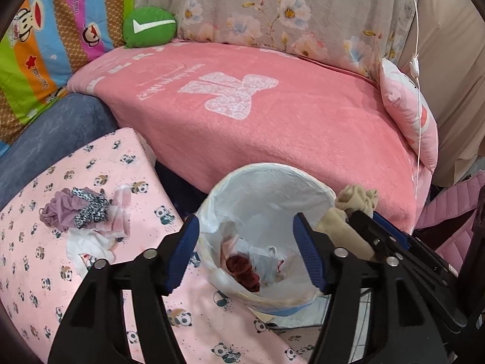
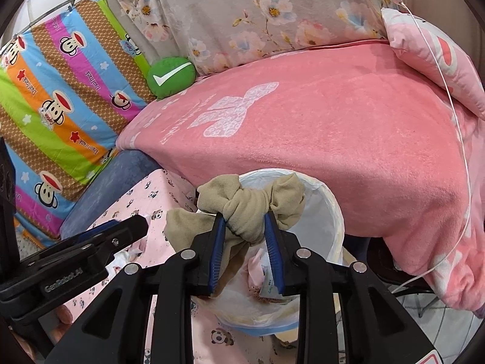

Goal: Collect trash
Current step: 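Carry velvet scrunchie and khaki cloth over the white bin and open both grippers, then move both grippers back over the remaining clothes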

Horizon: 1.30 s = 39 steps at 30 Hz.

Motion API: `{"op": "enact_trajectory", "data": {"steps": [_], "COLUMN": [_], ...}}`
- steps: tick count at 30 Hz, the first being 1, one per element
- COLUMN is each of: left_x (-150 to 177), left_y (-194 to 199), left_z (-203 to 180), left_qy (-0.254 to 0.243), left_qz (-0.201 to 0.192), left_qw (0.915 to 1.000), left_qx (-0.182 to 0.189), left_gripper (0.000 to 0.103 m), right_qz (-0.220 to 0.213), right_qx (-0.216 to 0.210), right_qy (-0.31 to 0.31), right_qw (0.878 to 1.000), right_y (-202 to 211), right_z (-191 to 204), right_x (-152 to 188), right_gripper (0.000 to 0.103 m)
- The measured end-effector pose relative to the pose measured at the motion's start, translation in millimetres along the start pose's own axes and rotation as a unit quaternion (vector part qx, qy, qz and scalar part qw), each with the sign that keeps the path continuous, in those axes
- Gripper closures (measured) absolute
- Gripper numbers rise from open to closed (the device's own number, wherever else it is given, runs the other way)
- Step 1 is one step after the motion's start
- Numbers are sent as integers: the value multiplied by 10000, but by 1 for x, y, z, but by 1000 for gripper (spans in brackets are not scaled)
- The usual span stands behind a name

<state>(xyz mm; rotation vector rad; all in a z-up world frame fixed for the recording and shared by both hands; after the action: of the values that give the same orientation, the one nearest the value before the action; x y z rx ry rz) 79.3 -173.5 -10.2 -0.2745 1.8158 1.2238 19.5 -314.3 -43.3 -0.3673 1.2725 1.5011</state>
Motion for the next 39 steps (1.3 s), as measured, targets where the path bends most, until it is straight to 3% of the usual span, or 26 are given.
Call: {"op": "enact_trajectory", "data": {"steps": [7,27,39], "left_x": [-2,9,32], "left_y": [2,15,19], "left_z": [12,53,113], "left_qy": [88,495,1018], "left_qz": [-33,-56,69], "left_qw": [9999,9985,9933], "left_qx": [-92,-217,-549], "left_gripper": [40,40,40], "right_qz": [-78,82,322], "right_qx": [-44,-291,-465], "right_qy": [35,518,897], "right_qw": [10000,9982,9944], "right_y": [2,1,-13], "right_z": [7,57,103], "right_x": [-4,7,29], "right_gripper": [64,64,64]}}
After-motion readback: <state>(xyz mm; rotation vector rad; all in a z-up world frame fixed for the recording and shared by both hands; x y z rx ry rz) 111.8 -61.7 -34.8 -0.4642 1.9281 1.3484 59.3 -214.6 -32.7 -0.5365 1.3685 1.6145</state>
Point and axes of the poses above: each gripper's, at about its wrist camera, not at the fingertips, and y roughly against the way its jaws point, z to its left, x to its underside, the point moved 5 cm from there along -y, roughly the way its jaws point, and after that the axes turned 8 degrees about -z, right-handed, at the moved point
